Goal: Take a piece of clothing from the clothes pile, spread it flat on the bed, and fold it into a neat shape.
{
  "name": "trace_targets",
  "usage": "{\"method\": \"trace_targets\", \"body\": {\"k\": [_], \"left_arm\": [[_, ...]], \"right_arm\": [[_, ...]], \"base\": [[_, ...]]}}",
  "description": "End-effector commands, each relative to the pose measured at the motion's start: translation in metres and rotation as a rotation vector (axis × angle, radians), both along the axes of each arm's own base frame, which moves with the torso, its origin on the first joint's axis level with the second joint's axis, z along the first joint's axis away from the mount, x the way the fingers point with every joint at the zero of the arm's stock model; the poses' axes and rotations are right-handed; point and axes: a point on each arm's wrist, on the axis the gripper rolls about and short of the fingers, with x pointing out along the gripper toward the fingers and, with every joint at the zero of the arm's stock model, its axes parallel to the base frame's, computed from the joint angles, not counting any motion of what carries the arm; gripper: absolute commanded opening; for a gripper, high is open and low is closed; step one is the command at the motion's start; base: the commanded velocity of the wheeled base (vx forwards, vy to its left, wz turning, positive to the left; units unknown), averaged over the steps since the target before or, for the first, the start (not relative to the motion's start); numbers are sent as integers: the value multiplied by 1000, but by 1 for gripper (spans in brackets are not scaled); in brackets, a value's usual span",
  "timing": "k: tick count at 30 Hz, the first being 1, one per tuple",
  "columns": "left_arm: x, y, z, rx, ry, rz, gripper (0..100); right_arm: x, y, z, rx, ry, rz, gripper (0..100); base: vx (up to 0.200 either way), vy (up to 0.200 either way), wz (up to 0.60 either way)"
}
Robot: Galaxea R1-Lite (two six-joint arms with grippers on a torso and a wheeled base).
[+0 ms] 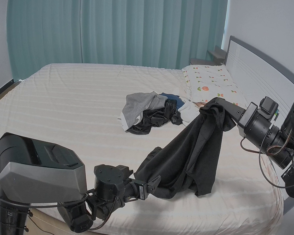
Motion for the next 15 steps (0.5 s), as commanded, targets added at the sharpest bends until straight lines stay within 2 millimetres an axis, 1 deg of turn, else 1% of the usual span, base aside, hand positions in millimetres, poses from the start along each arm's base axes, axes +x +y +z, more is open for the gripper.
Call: {"method": "trace_targets", "body": {"k": [1, 5, 6, 8, 11, 15], "left_arm": [[-9, -6, 5, -7, -5, -38, 100], [-11, -9, 5, -10, -4, -56, 100], [-11, -9, 4, -8, -1, -60, 100], [-13, -11, 4, -8, 1, -66, 100], [-14, -13, 2, -9, 5, -72, 100], [-14, -21, -2, -14, 4, -88, 100]], "right_arm": [[-12, 5, 10, 14, -27, 31, 0], [-19, 11, 16, 19, -49, 60, 0], [-24, 15, 23, 31, -72, 80, 0], [-26, 18, 27, 35, -79, 92, 0], [-29, 22, 32, 37, -81, 112, 0], [-39, 30, 36, 39, -83, 154, 0]], "base": [[0, 0, 0], [0, 0, 0], [0, 0, 0], [0, 0, 0], [0, 0, 0], [0, 0, 0]]}}
